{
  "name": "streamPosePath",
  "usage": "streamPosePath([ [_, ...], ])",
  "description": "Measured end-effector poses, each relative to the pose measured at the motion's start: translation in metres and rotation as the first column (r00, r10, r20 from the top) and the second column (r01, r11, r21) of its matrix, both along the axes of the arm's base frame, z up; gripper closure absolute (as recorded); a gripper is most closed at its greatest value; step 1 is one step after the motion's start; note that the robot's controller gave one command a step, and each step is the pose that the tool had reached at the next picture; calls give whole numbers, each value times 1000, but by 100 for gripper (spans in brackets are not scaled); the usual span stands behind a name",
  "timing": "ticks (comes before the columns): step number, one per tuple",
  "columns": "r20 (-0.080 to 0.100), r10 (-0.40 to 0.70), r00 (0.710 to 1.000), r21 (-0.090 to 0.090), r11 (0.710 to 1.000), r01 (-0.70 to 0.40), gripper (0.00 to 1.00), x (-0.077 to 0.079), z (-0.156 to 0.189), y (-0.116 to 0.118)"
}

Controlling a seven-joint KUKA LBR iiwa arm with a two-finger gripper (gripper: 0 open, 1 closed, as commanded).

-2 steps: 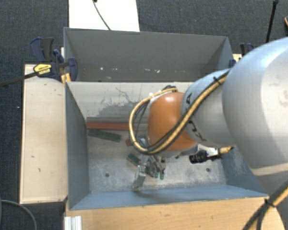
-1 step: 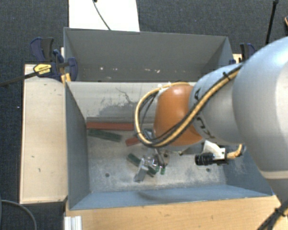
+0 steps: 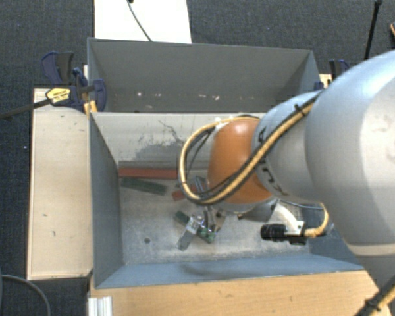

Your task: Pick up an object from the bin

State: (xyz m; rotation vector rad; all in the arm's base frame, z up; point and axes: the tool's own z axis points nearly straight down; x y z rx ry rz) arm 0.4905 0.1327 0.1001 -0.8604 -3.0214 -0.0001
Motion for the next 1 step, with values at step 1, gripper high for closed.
streamPosePath([
  [1, -4, -138, 990, -1, 990, 138, 0, 4, -31, -4],
])
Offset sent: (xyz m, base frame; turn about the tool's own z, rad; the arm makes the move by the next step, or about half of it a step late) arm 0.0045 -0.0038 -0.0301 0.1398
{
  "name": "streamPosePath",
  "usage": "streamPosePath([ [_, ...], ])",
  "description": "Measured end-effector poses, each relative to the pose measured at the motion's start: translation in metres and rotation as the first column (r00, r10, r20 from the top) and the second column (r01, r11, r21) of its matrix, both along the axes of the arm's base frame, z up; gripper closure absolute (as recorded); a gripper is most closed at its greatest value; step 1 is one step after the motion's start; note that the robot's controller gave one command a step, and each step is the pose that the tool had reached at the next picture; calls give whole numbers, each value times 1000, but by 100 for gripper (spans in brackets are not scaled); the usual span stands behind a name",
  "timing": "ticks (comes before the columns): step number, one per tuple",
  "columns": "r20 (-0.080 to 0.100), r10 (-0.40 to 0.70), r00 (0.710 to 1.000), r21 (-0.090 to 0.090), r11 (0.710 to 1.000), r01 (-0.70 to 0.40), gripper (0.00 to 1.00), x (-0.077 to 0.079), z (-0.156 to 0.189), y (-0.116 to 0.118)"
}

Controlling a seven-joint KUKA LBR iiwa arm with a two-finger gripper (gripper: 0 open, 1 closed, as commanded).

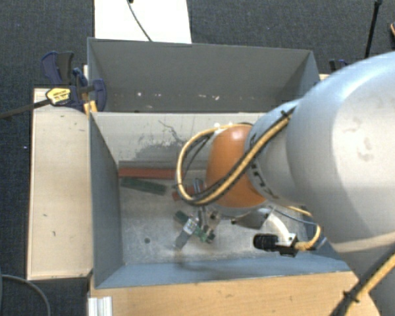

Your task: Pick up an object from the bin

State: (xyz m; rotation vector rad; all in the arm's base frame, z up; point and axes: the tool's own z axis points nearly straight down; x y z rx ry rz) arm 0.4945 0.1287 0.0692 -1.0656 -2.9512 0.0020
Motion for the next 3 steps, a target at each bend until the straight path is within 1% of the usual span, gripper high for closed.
streamPosePath([
  [1, 0, -2, 1000, 0, 1000, 2, 0, 0, 0, 0],
  [2, 0, -3, 1000, 1, 1000, 3, 100, 0, 0, 0],
  [3, 9, 2, 1000, 1, 1000, -2, 100, 1, 50, 0],
])
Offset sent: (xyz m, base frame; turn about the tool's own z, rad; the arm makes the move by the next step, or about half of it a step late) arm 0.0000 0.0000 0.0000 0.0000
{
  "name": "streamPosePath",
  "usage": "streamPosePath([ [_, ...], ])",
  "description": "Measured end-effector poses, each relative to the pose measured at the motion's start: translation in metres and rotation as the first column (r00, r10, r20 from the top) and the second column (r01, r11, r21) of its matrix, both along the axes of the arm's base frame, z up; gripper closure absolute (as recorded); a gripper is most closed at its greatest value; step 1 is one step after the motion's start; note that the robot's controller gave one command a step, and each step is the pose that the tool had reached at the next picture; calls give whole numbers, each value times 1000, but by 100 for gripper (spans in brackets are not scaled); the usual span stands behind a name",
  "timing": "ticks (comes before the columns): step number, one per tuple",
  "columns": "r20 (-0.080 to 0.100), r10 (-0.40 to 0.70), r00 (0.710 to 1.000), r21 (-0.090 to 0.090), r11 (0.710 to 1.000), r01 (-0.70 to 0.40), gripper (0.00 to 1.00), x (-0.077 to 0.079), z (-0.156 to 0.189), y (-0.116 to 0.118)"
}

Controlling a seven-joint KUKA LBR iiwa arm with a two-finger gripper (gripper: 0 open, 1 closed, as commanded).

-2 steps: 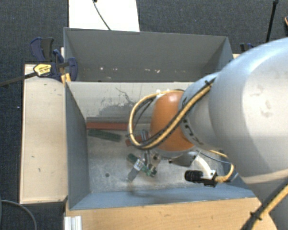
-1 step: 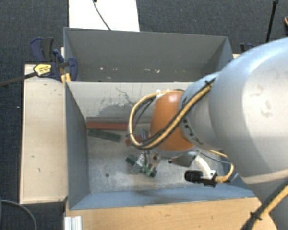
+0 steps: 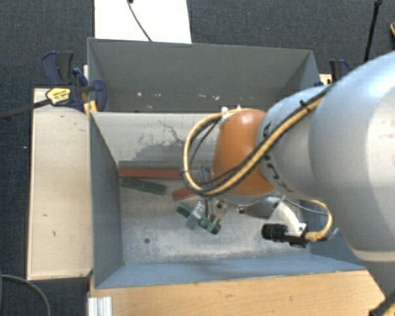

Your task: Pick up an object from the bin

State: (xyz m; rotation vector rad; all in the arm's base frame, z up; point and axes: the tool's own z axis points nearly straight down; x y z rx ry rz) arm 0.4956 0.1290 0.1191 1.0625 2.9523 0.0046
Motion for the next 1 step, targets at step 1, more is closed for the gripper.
streamPosePath([
  [1, -1, 7, 1000, -1, 1000, -7, 100, 1, 16, 0],
])
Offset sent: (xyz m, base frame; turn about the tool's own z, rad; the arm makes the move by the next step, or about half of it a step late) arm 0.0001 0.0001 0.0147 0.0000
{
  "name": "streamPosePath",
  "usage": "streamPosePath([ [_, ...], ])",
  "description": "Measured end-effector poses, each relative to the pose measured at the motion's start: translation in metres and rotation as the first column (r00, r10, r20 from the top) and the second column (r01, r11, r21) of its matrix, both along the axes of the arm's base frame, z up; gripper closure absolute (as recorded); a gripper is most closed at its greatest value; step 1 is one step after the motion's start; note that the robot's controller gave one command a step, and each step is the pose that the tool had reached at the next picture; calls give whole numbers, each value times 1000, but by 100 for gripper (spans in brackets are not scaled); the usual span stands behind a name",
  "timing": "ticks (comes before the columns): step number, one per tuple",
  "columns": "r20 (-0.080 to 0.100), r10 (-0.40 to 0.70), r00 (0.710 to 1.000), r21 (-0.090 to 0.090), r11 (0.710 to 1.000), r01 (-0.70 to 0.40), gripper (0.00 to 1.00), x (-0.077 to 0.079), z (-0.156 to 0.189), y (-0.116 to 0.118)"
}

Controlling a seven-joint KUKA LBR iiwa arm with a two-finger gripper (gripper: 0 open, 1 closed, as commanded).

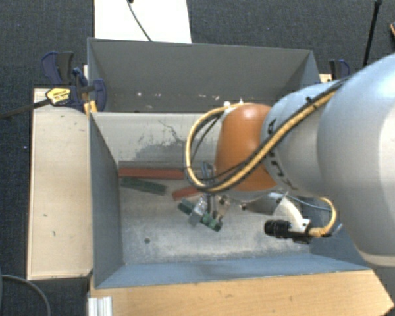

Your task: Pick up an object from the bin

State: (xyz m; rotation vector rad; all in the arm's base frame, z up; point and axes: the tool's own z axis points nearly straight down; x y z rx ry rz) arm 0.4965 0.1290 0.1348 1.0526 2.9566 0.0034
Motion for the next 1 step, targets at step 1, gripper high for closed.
streamPosePath([
  [1, 1, 8, 1000, 0, 1000, -8, 100, 1, 24, 0],
])
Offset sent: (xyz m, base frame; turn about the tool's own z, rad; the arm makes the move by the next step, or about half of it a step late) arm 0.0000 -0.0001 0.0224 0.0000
